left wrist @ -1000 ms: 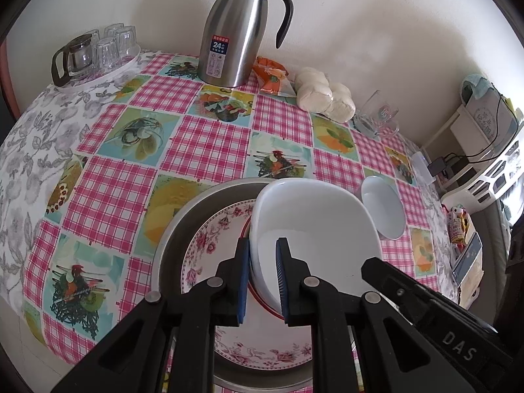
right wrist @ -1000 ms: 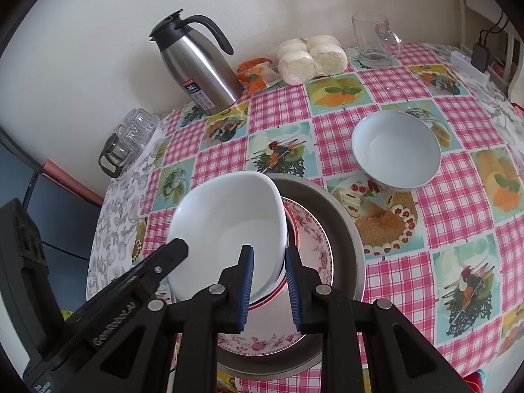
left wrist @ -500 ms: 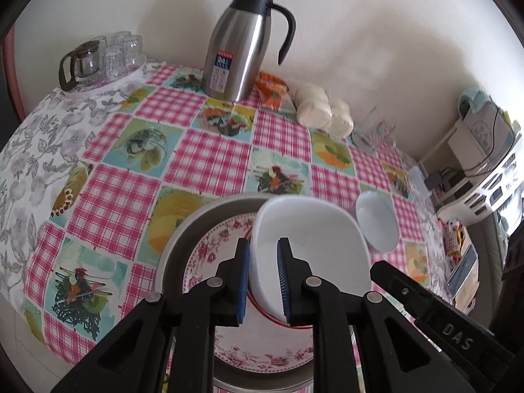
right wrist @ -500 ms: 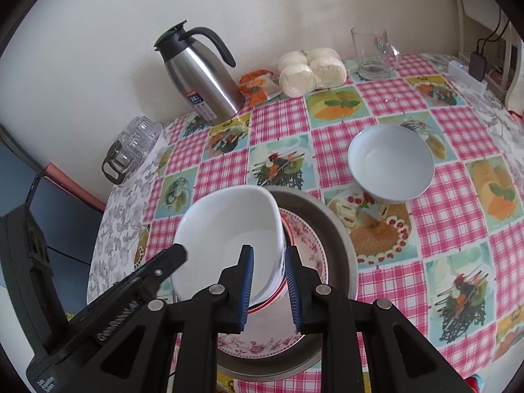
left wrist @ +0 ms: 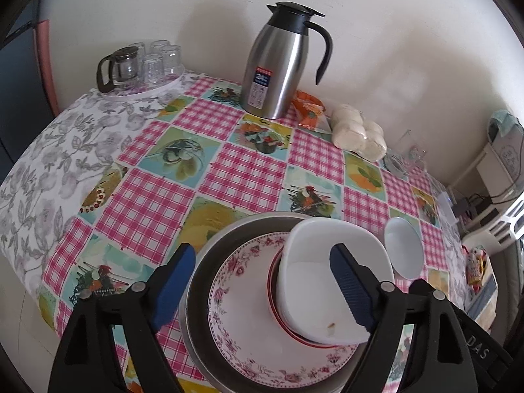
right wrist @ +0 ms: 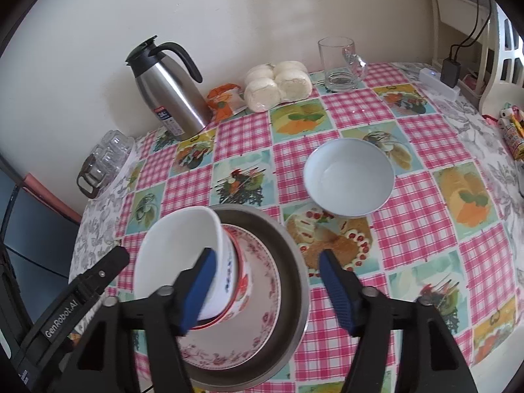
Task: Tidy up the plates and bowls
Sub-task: 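Lower the square bowl into the strawberry bowl and open both tools, then move both open tools toward the white round bowl on the table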
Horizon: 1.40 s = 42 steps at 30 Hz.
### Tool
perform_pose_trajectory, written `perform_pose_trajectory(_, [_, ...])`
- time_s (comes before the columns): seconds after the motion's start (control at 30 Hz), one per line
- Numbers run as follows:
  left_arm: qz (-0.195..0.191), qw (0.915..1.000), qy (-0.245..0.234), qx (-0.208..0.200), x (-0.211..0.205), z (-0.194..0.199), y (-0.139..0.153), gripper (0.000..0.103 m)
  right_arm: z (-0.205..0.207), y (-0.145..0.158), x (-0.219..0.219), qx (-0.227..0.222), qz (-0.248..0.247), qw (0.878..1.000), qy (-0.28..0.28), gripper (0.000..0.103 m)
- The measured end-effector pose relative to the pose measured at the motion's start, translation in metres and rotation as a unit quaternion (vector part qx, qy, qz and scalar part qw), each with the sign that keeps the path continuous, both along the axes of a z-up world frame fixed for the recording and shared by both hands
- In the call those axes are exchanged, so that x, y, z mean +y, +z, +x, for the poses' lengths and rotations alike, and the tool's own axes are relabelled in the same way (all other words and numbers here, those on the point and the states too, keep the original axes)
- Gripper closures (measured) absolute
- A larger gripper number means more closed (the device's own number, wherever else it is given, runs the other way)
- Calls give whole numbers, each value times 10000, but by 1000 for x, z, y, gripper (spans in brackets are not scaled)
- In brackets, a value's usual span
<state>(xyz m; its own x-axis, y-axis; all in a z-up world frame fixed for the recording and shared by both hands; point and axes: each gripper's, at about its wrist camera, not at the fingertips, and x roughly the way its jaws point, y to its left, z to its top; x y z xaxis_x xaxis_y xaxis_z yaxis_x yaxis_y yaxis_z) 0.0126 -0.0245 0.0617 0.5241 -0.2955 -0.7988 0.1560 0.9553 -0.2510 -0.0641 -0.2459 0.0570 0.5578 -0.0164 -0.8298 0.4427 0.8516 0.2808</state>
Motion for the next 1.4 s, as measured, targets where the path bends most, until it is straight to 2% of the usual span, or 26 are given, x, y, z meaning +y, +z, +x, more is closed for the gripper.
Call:
perform_pose_trajectory(0.1, [-13, 9999, 97, -42, -4, 0, -1, 9, -1, -1, -5, 11, -25, 10000, -34, 22])
perform_pose_trajectory(0.37, [-14, 9997, -21, -230, -29, -5, 9, 8, -6, -4, -26, 18, -185, 9996, -190, 5])
perform_pose_trajectory(0.67, [-24, 9967, -424, -696, -74, -11, 35, 8, -20, -11, -70, -70, -107, 9982, -586, 0])
perform_pose_trajectory(0.87, [-314, 9897, -895, -1073, -111, -16, 52, 8, -25, -20, -101, -63, -25, 9963, -860, 0])
perform_pose_trajectory(1.07, [-341, 9848, -1433, -924, -152, -13, 42, 8, -24, -35, -126, -13, 100, 9946, -1034, 0])
perform_pose_trajectory(1.27, [-321, 9855, -1511, -703, -178, -7, 19, 8, -18, -53, -145, 100, 253, 9930, -1151, 0])
perform_pose_trajectory(1.4, [-134, 9868, -1537, -492, -194, -2, -1, 8, -13, -62, -153, 114, 305, 9923, -1191, 0])
